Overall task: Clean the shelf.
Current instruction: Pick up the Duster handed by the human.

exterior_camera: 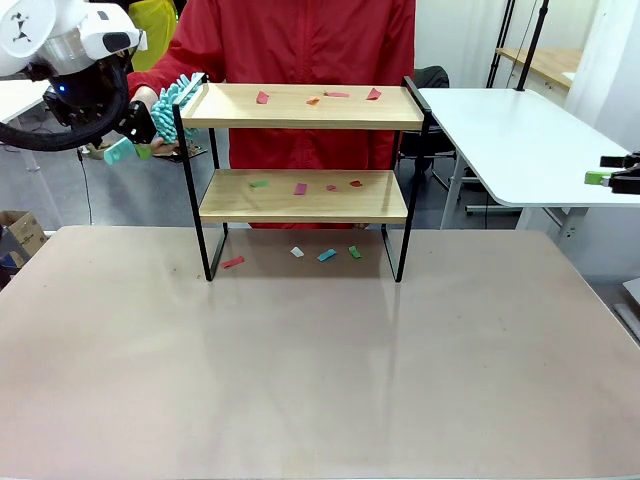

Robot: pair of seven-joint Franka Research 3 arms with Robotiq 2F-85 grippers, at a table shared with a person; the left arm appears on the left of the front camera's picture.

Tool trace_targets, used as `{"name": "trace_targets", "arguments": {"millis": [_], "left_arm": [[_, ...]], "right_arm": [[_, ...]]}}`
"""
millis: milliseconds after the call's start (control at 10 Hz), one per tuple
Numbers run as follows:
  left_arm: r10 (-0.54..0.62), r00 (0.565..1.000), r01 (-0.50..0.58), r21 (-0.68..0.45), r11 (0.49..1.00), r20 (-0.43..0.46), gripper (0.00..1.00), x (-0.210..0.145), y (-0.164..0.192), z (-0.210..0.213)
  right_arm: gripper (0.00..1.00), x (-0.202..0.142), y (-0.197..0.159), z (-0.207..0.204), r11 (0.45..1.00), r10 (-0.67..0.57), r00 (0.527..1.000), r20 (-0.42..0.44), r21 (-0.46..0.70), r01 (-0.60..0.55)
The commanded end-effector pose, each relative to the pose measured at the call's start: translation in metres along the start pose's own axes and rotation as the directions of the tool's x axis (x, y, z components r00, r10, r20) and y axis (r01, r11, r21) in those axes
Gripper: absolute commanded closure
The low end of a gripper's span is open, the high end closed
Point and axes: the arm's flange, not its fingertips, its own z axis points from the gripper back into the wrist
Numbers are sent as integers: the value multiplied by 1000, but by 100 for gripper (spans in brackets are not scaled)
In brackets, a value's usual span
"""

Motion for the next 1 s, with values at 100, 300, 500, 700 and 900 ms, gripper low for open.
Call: {"name": "trace_targets", "arguments": {"millis": [100,300,500,700,900], "left_arm": [[38,999,-37,-13,999,16,100,1,4,4],[47,999,-47,-17,999,19,100,2,4,4],[59,998,-59,-27,998,25,100,1,4,5],[71,997,-71,-33,997,20,100,2,3,3],[103,994,-102,-30,994,30,100,2,3,5]], "right_arm": [[0,5,3,-3,1000,-16,1000,-10,-14,16],[0,5,3,-3,1000,-16,1000,-10,-14,16],[0,5,3,-3,1000,-16,1000,-10,-14,16],[0,5,3,-3,1000,-16,1000,-10,-14,16],[0,5,3,-3,1000,-16,1000,-10,-14,16]]}}
